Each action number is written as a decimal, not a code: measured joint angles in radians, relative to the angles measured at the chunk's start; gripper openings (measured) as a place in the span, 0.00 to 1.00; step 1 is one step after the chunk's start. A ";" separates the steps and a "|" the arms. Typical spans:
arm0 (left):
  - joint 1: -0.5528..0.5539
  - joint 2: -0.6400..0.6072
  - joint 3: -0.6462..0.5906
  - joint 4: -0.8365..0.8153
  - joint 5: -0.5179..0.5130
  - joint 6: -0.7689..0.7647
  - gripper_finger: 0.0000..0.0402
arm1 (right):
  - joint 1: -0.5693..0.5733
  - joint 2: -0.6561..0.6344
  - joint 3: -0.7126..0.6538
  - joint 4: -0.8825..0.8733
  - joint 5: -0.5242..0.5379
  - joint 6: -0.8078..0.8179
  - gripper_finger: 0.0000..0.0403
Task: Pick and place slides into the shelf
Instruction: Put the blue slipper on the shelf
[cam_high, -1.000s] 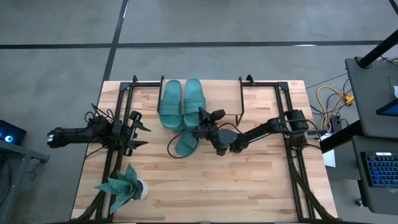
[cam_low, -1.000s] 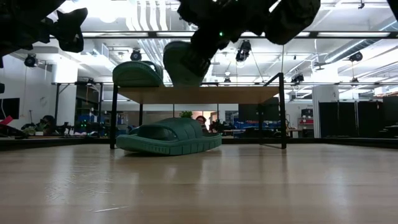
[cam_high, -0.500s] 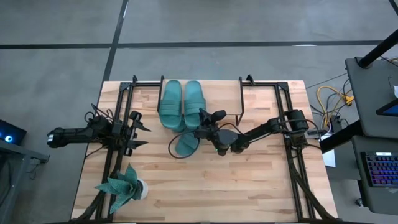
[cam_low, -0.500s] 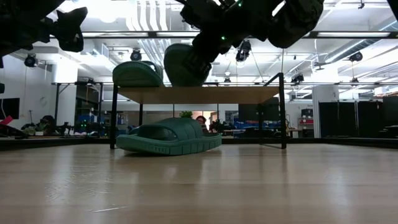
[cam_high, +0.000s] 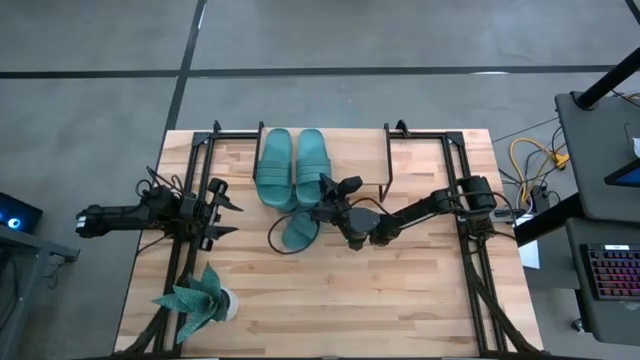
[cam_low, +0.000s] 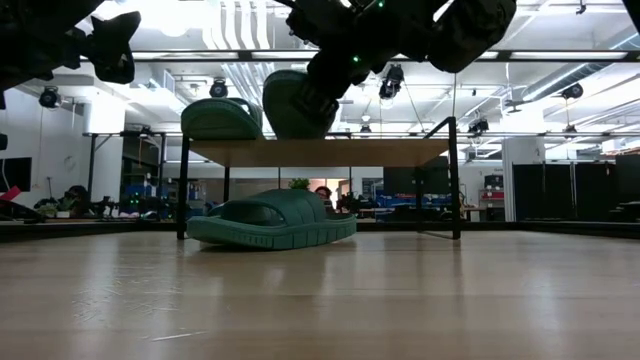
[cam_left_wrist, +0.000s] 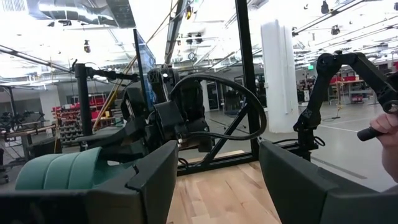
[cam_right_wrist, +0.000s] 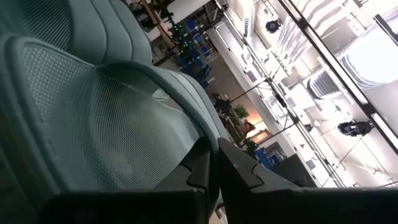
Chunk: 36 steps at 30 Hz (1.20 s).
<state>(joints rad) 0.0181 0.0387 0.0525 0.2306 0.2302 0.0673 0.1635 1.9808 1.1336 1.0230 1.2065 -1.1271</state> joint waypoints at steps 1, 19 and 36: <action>0.000 0.000 0.000 0.000 0.000 0.000 0.53 | 0.000 0.000 0.000 0.000 0.000 0.001 0.03; 0.000 0.000 0.000 0.000 0.000 0.000 0.53 | -0.019 0.000 -0.002 -0.002 -0.034 -0.006 0.03; 0.000 0.000 0.000 -0.001 0.000 0.000 0.53 | -0.046 0.000 0.007 -0.094 -0.080 0.101 0.03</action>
<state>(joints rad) 0.0181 0.0387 0.0525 0.2300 0.2300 0.0677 0.1173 1.9808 1.1404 0.9289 1.1261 -1.0259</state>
